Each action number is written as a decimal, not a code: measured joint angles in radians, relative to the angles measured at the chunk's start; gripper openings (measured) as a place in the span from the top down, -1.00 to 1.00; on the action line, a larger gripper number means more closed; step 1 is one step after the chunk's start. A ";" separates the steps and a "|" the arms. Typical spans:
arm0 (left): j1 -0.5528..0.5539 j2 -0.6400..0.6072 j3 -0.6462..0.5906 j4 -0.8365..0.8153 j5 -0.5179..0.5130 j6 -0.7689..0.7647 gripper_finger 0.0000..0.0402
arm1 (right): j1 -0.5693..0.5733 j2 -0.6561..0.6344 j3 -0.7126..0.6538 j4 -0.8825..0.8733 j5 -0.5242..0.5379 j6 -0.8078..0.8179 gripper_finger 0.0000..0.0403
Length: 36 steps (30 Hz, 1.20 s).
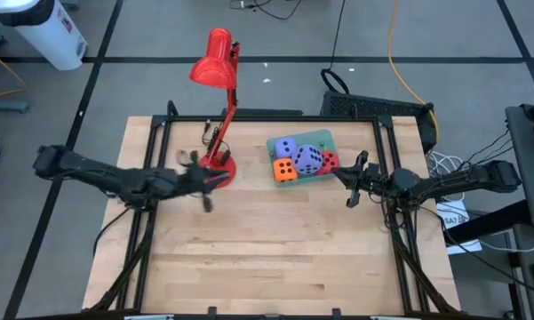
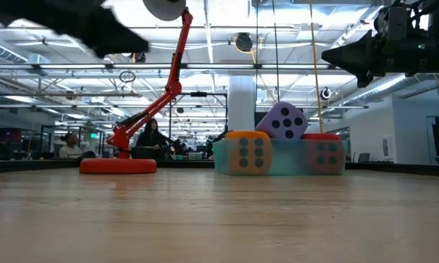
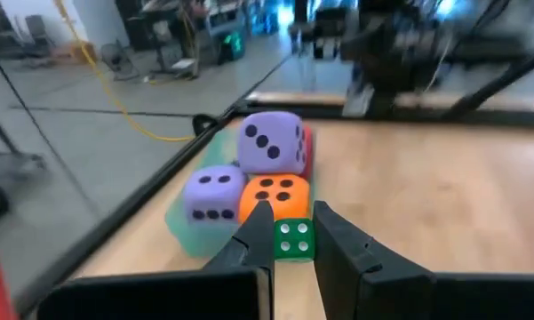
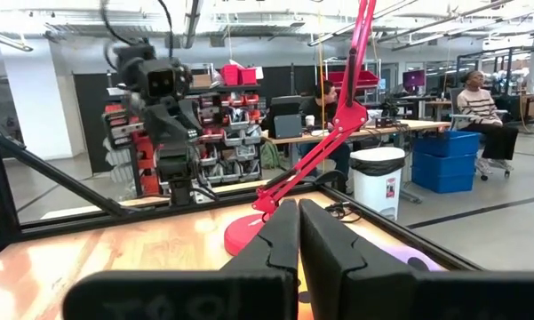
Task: Pick & Place Dice
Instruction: Put the small green dice into the bin
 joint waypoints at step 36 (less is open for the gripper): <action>0.564 1.058 0.799 -0.326 0.491 0.330 0.69 | 0.000 0.003 0.000 0.041 -0.008 -0.008 0.98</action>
